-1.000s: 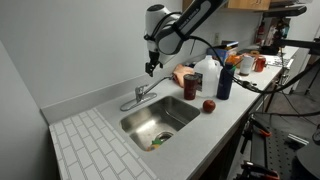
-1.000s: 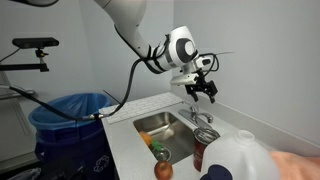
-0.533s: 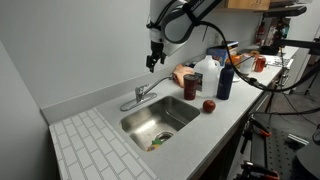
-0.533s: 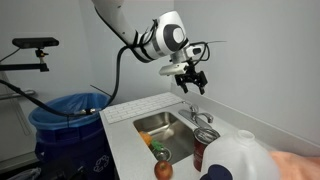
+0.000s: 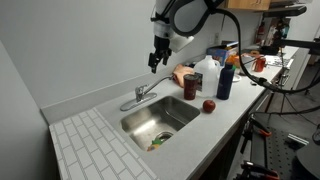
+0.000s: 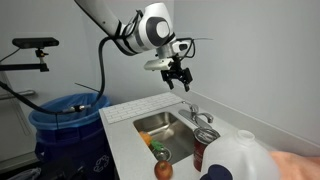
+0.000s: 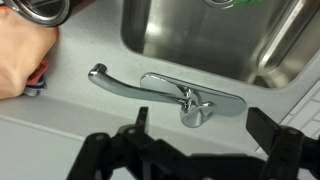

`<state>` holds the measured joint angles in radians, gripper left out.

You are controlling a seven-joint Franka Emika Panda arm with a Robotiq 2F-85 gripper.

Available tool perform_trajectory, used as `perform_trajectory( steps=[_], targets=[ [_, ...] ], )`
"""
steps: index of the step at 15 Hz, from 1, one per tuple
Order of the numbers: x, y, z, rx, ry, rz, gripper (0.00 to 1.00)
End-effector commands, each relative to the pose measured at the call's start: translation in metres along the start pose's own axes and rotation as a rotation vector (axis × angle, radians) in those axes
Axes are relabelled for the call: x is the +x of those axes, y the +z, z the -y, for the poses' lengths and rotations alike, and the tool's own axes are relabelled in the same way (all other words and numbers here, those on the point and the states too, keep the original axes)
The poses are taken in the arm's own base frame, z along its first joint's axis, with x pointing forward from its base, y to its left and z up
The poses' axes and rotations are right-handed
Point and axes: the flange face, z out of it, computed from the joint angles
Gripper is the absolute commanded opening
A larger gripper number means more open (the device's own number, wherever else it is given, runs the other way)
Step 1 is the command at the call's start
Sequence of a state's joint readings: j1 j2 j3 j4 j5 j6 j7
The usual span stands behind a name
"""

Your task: Move the tap to the right side of the sink

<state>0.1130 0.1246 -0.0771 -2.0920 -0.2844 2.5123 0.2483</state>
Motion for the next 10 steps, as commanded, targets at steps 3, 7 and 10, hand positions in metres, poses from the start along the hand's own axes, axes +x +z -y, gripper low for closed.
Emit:
perform_trajectory(
  steps=[3, 7, 10],
  targets=[
    [-0.025, -0.019, -0.010, 0.029, -0.003, 0.000, 1.00],
    [-0.035, -0.024, -0.011, 0.045, -0.004, 0.001, 1.00],
    [-0.042, -0.024, -0.011, 0.071, -0.008, 0.014, 1.00]
  ],
)
